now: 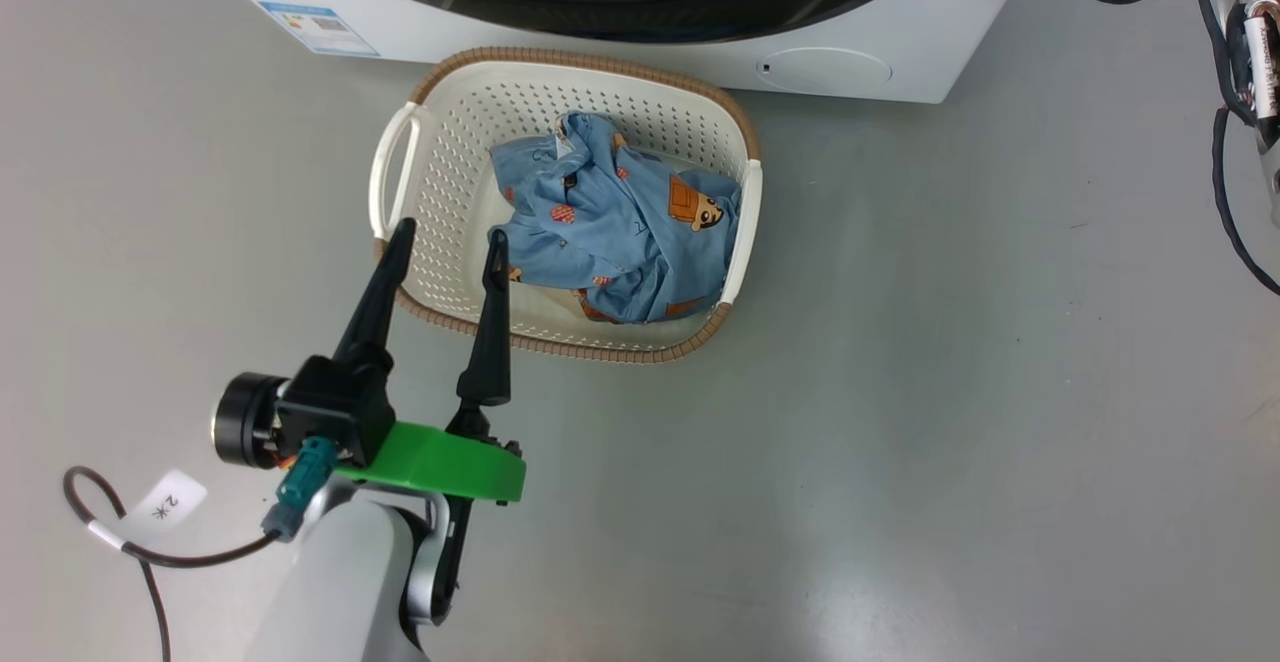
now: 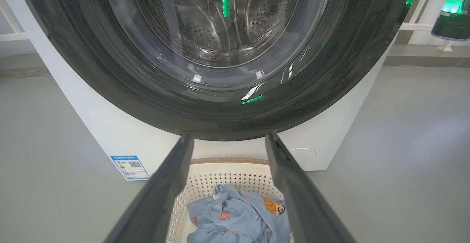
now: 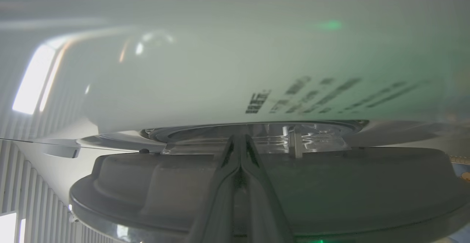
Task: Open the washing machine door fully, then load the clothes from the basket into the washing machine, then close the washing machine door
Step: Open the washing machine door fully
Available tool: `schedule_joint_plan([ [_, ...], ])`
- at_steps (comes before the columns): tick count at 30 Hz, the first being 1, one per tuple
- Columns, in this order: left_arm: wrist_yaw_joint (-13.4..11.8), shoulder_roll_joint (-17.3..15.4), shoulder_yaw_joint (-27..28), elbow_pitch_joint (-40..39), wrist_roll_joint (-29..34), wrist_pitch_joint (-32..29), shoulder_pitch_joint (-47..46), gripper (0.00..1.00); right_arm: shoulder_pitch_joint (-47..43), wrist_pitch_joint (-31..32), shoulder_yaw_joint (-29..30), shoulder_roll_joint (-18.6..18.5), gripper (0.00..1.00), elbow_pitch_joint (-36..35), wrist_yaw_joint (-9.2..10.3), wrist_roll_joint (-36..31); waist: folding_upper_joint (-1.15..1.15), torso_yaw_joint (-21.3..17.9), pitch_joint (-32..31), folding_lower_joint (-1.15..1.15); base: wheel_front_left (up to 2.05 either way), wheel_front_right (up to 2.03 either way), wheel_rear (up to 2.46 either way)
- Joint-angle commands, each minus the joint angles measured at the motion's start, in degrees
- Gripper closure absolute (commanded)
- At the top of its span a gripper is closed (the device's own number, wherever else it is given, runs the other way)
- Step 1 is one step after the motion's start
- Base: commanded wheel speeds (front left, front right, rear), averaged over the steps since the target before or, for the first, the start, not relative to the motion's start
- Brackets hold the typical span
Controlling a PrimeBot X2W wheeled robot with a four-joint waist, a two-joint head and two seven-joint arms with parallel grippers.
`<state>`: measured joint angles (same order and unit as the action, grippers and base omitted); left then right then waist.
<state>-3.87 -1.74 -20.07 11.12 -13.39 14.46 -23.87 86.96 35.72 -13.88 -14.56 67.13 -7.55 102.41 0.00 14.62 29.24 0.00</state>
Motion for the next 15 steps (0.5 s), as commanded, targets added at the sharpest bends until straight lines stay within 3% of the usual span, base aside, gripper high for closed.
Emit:
schedule_joint_plan([
  [1,-0.6,-1.1,1.6,-1.4,-0.3,0.5,-1.0,0.0,0.8,1.0,-0.4,1.7,1.0,-1.0,0.06,-0.7,0.0,-0.1,0.1,0.0,0.0,0.0,0.0],
  [15,-0.6,-1.1,1.8,-0.9,0.5,0.5,-0.9,0.0,-3.3,5.8,-1.0,2.9,1.0,-2.8,0.06,-0.5,0.0,-0.8,-1.0,0.0,0.0,0.0,0.0],
])
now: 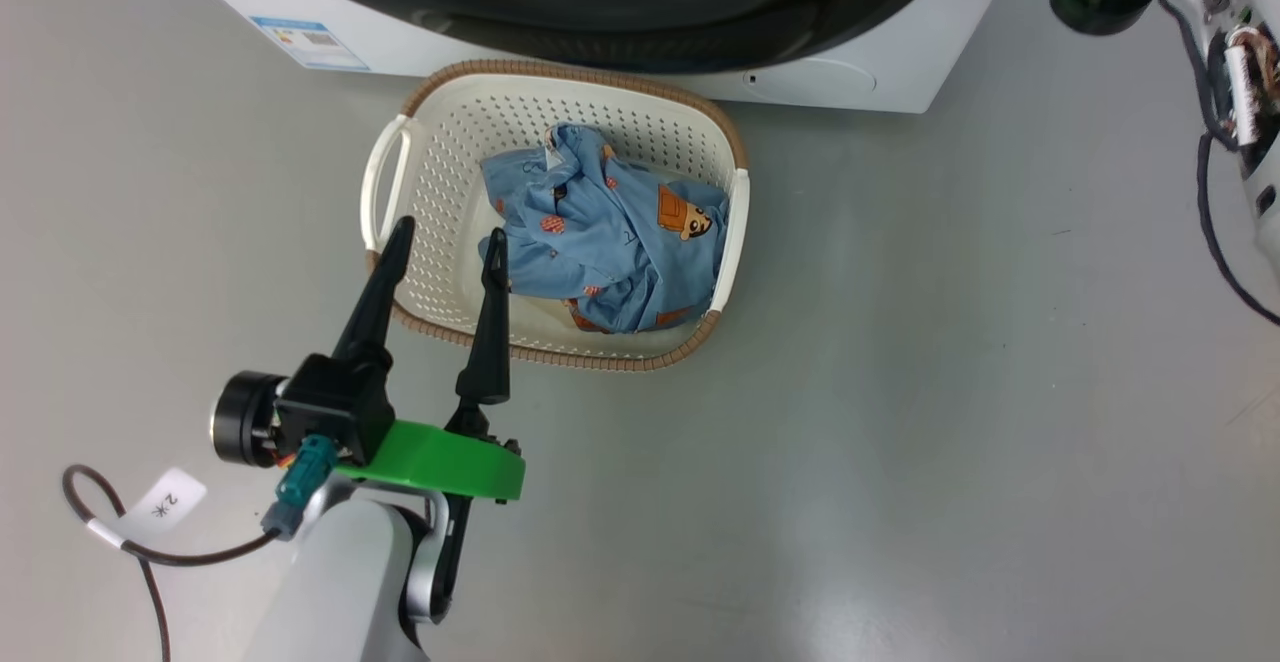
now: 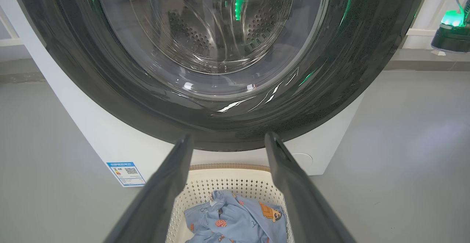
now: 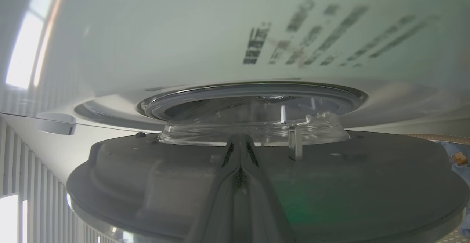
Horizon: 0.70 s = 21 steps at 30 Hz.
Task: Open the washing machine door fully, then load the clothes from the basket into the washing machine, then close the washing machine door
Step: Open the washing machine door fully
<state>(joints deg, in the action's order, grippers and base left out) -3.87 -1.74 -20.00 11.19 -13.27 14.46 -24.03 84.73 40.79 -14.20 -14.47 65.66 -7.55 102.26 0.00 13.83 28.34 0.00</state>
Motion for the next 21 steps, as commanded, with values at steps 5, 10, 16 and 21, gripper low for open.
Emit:
schedule_joint_plan([
  [5,-0.6,-1.1,1.9,-0.8,0.6,0.5,-0.1,0.0,-4.3,2.9,-0.8,3.2,1.0,-3.1,0.06,-0.1,0.0,-0.5,-1.2,0.0,0.0,0.0,0.0],
  [10,-0.5,-1.1,2.0,-0.5,0.7,0.5,0.4,0.0,-7.3,5.1,-0.2,3.8,1.0,-5.3,0.06,1.0,0.0,-0.8,-2.1,0.0,0.0,0.0,0.0],
  [16,-0.5,-1.1,2.3,-0.3,0.9,0.5,0.8,0.0,-11.6,7.2,0.3,4.5,1.0,-8.6,0.06,2.2,0.0,-1.3,-3.2,0.0,0.0,0.0,0.0],
  [21,-0.2,-1.1,2.8,0.0,1.2,0.5,1.7,0.0,-16.3,9.5,0.2,5.4,1.0,-12.1,0.06,3.3,0.0,-1.4,-4.8,0.0,0.0,0.0,0.0],
])
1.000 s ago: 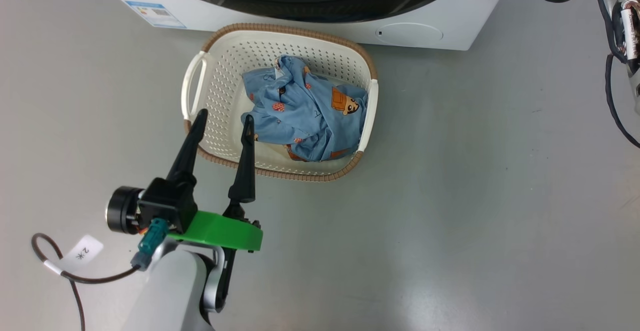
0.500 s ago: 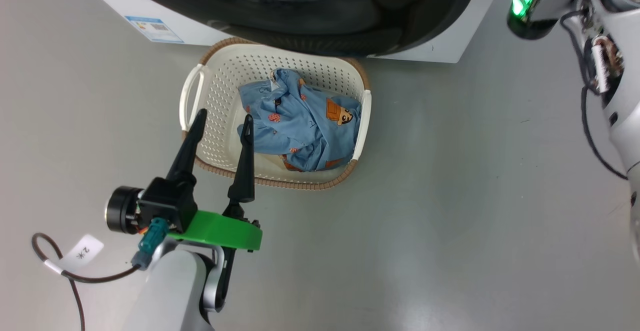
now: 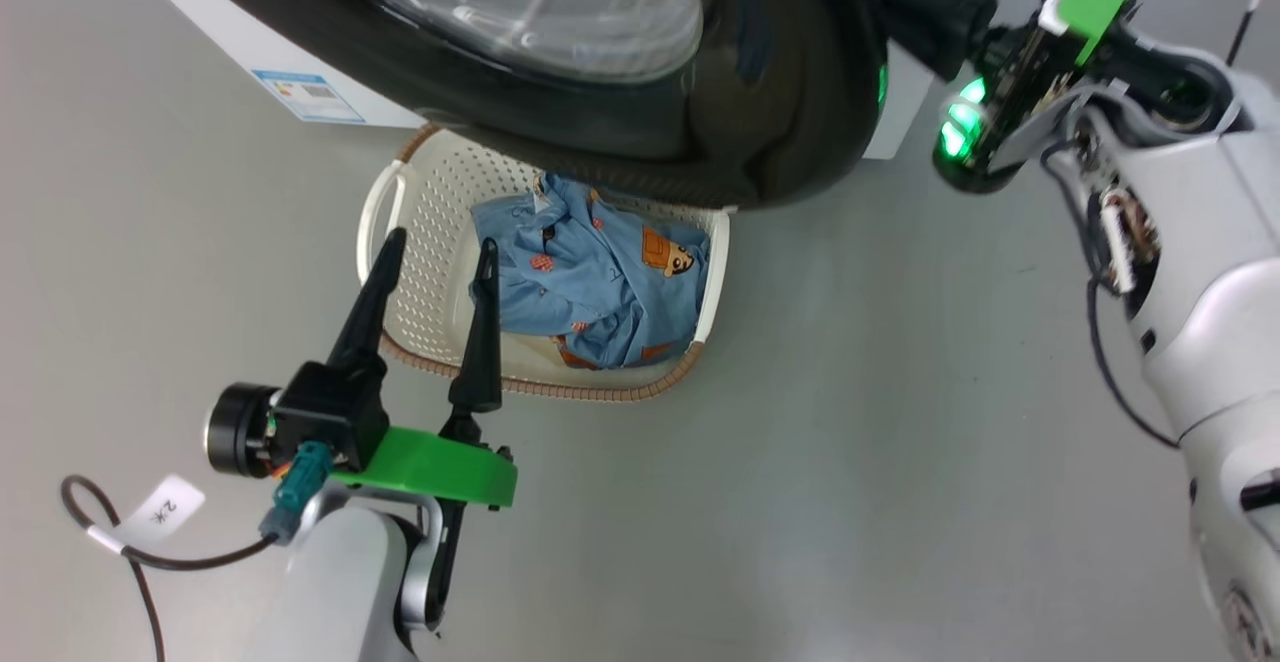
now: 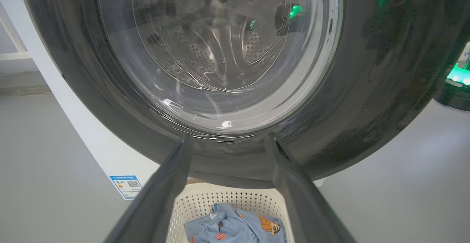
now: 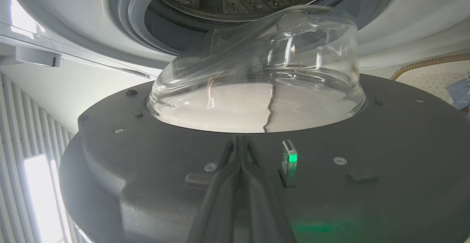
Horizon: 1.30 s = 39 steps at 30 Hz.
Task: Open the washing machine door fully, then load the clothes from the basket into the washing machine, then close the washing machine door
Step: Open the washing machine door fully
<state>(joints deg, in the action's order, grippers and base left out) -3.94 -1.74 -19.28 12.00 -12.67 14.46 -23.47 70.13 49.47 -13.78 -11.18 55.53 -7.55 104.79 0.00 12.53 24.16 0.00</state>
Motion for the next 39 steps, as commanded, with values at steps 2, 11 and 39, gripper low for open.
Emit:
schedule_joint_plan([
  [2,0.0,-1.1,2.4,-0.7,0.9,0.5,1.7,0.0,-3.3,1.3,-0.4,2.3,1.0,-3.1,0.06,0.9,0.0,-0.2,-1.3,0.0,0.0,0.0,0.0],
  [11,0.7,-1.1,3.2,0.2,1.7,0.5,3.2,0.0,-8.9,2.6,-1.5,3.8,1.0,-7.2,0.06,1.9,0.0,-0.6,-4.1,0.0,0.0,0.0,0.0],
  [39,2.8,-1.1,1.6,3.3,2.3,0.5,8.7,0.0,-23.1,0.8,-7.3,8.1,1.0,-11.8,0.06,8.0,0.0,1.5,-13.9,0.0,0.0,0.0,0.0],
])
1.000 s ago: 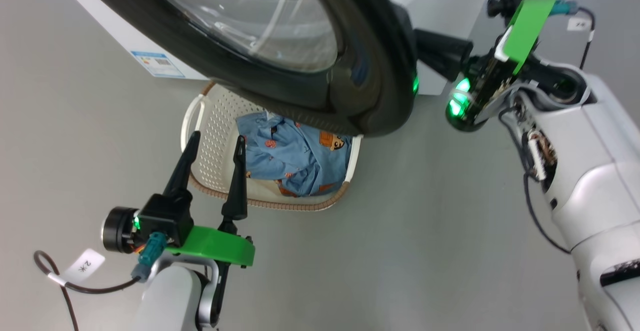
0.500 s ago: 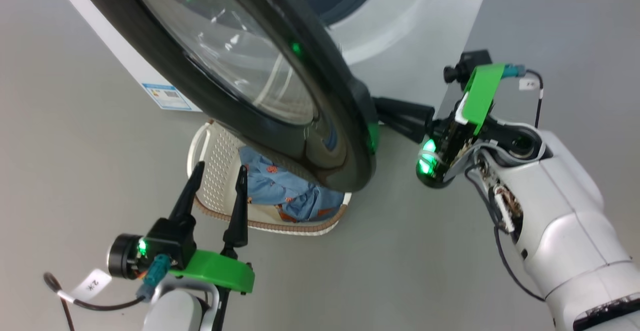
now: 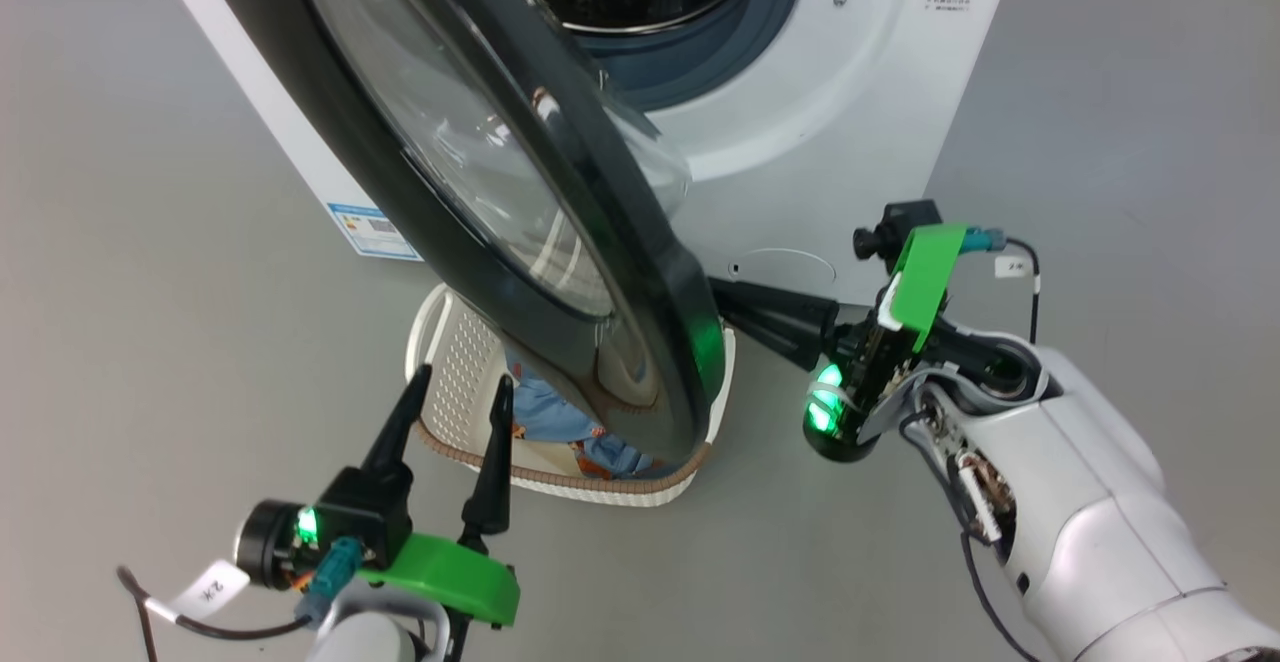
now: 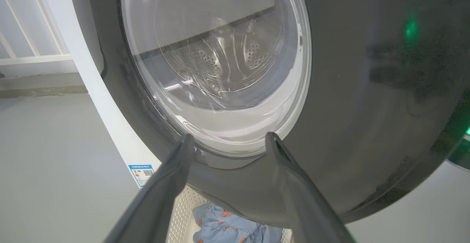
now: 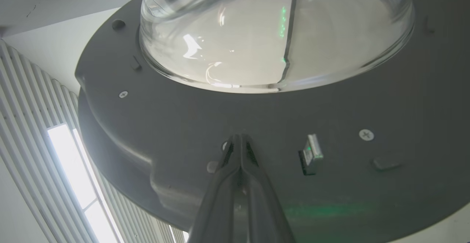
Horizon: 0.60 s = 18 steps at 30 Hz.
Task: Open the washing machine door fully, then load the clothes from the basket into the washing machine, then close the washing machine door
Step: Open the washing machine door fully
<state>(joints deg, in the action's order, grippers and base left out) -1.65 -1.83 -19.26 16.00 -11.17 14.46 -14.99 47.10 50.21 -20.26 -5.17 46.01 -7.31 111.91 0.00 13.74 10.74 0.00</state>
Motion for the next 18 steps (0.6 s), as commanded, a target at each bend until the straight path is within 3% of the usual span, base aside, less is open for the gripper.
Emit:
schedule_joint_plan([
  [1,0.6,-1.0,1.5,-0.6,0.8,0.5,0.4,0.0,-0.5,-0.1,-1.2,2.2,1.0,-2.5,-0.18,1.2,0.0,0.4,-0.7,0.0,0.0,0.0,0.0],
  [18,0.6,-1.0,1.3,-0.5,0.5,0.5,1.9,0.0,-3.6,-3.2,-7.0,2.3,1.0,-4.3,-0.18,7.0,0.0,1.4,-2.5,0.0,0.0,0.0,0.0],
])
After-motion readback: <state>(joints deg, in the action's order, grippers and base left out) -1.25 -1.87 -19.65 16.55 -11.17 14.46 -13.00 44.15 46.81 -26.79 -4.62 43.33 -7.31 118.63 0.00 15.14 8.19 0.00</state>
